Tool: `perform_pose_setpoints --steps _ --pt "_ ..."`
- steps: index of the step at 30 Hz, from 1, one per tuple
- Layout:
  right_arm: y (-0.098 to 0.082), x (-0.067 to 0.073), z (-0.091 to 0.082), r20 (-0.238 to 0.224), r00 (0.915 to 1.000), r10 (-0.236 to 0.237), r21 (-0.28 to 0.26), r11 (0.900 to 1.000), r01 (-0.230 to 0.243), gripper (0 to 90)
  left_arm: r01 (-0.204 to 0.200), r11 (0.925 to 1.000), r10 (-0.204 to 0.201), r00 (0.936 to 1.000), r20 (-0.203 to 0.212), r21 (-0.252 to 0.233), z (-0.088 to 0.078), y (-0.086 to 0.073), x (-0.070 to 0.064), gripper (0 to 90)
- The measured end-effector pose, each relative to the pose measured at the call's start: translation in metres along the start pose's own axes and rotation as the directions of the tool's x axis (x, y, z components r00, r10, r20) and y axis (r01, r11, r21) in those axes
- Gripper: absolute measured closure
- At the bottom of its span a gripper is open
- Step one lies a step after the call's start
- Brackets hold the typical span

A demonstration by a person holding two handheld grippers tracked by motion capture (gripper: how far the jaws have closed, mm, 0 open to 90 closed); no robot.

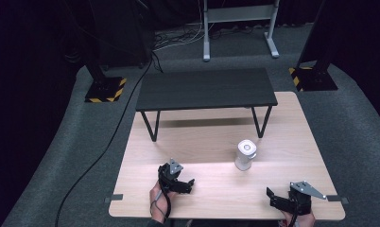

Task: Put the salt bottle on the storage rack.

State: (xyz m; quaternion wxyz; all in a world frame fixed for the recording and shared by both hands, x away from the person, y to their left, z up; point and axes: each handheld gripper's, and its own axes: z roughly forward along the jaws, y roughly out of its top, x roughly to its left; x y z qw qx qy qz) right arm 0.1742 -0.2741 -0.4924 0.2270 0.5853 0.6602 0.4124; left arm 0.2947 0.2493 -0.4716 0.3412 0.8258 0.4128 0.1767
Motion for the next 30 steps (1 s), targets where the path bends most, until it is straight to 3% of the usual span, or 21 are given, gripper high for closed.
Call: perform_pose_setpoints --steps 9,18,26,30 --pt "0.001 0.005 0.003 0.004 1.0 -0.008 -0.016 1.0 0.008 0.1 -0.003 1.0 0.003 1.0 0.001 -0.001 0.0 0.0 0.0 0.2" --pt "0.012 0.015 0.015 -0.013 0.998 -0.062 -0.028 0.998 0.061 0.0 -0.003 1.0 0.003 1.0 0.005 -0.002 0.0 0.0 0.0 0.2" --pt "0.03 0.02 0.039 -0.084 0.99 -0.113 -0.027 0.993 0.111 0.0 -0.006 1.0 0.006 1.0 0.004 -0.003 0.0 0.0 0.0 0.1" --pt "0.039 0.024 0.051 -0.118 0.9819 -0.148 -0.048 0.989 0.143 0.0 -0.005 1.0 0.005 1.0 0.005 -0.003 0.0 0.0 0.0 0.2"
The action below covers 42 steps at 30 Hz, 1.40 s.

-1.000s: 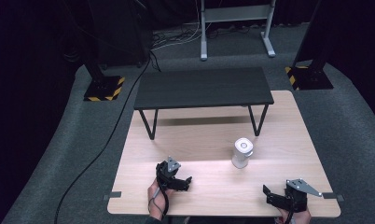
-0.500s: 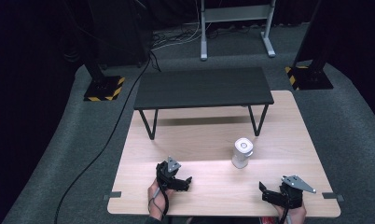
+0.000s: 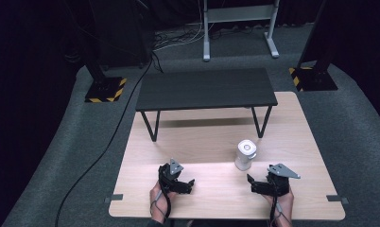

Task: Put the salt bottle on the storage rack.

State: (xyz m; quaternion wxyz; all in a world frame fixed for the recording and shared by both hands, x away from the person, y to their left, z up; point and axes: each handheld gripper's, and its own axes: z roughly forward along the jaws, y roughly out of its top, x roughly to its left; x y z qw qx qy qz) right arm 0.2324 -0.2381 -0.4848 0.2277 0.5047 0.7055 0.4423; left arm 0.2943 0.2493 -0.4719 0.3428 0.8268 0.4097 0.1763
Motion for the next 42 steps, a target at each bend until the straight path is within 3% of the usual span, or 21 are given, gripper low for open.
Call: perform_pose_setpoints --steps 12,17,24,25,27,33,42 --pt "0.016 0.002 0.043 -0.033 0.9979 -0.055 -0.016 0.998 0.055 0.0 0.0 1.0 0.0 1.0 0.001 -0.001 0.0 0.0 0.0 0.1" --pt "0.019 0.0 0.051 -0.044 0.9973 -0.058 -0.018 0.998 0.058 0.0 0.0 1.0 0.0 1.0 0.001 0.0 0.0 0.0 0.0 0.2" --pt "0.024 0.004 0.059 -0.026 0.9964 -0.081 -0.028 0.996 0.081 0.0 0.0 1.0 0.0 1.0 0.002 0.0 0.0 0.0 0.0 0.2" --pt "0.025 0.005 0.06 -0.02 0.9967 -0.079 -0.025 0.997 0.079 2.7 0.0 1.0 0.0 1.0 0.002 0.0 0.0 0.0 0.0 0.1" --pt "0.024 0.001 0.062 -0.043 0.9972 -0.061 -0.036 0.998 0.059 28.1 0.0 1.0 0.0 1.0 0.002 -0.001 0.0 0.0 0.0 0.2" --pt "0.025 0.015 0.062 0.003 0.9968 -0.08 -0.029 0.996 0.08 29.2 0.0 1.0 0.0 1.0 0.003 -0.001 0.0 0.0 0.0 0.1" --pt "0.026 0.017 0.061 0.011 0.9971 -0.075 -0.024 0.997 0.075 29.3 0.0 1.0 0.0 1.0 0.004 0.0 0.0 0.0 0.001 0.1"
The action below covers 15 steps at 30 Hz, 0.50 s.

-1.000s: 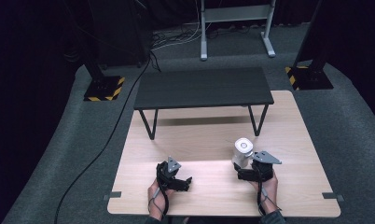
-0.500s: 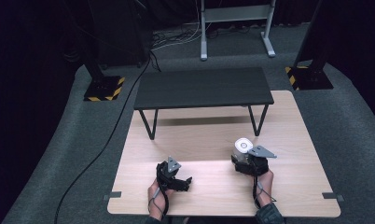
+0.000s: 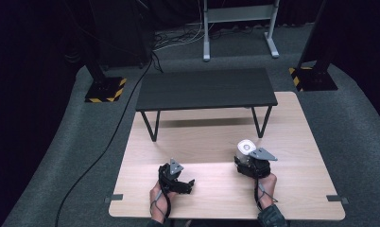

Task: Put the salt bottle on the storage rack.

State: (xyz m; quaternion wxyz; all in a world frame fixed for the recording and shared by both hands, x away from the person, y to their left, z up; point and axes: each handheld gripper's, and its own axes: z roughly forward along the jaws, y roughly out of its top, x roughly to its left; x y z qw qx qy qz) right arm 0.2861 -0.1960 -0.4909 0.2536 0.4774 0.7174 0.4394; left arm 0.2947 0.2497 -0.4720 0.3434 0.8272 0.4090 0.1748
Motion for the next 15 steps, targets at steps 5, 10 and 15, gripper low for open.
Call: perform_pose_setpoints --steps 5,10,15 --pt "0.0 -0.0012 -0.0009 -0.005 1.0 0.004 0.0 1.0 -0.004 29.4 0.0 1.0 0.0 1.0 0.0 0.0 0.0 0.0 0.0 0.1" --pt "0.0001 -0.0016 -0.0028 -0.007 0.9999 0.01 0.004 1.0 -0.01 29.3 0.0 1.0 0.0 1.0 0.0 0.0 0.0 0.0 0.0 0.2" --pt "-0.0004 -0.0023 -0.0054 -0.009 0.9999 0.012 0.006 1.0 -0.012 29.4 -0.001 1.0 0.001 1.0 0.0 0.0 -0.0001 0.0 0.0 0.2"
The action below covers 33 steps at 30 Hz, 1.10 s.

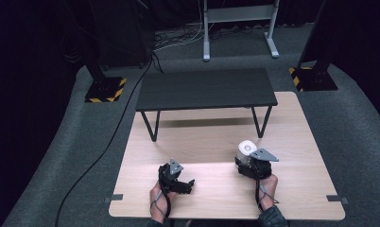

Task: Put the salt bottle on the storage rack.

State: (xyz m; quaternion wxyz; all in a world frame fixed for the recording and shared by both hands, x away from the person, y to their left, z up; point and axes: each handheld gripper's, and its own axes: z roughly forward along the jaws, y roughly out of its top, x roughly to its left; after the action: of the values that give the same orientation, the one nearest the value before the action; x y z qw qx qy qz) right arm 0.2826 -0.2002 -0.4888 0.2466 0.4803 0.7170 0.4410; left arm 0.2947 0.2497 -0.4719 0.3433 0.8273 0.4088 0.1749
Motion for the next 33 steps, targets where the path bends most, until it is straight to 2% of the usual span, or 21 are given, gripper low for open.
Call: perform_pose_setpoints --steps 13,33 --pt "0.002 -0.002 -0.016 0.008 0.9999 0.012 -0.014 1.0 -0.012 29.4 0.0 1.0 0.0 1.0 0.0 -0.001 0.0 0.0 0.0 0.2" --pt "0.031 -0.002 -0.037 0.007 0.9998 -0.017 -0.033 0.999 0.017 29.4 -0.002 1.0 0.002 1.0 0.002 -0.002 0.0 0.0 0.0 0.2"
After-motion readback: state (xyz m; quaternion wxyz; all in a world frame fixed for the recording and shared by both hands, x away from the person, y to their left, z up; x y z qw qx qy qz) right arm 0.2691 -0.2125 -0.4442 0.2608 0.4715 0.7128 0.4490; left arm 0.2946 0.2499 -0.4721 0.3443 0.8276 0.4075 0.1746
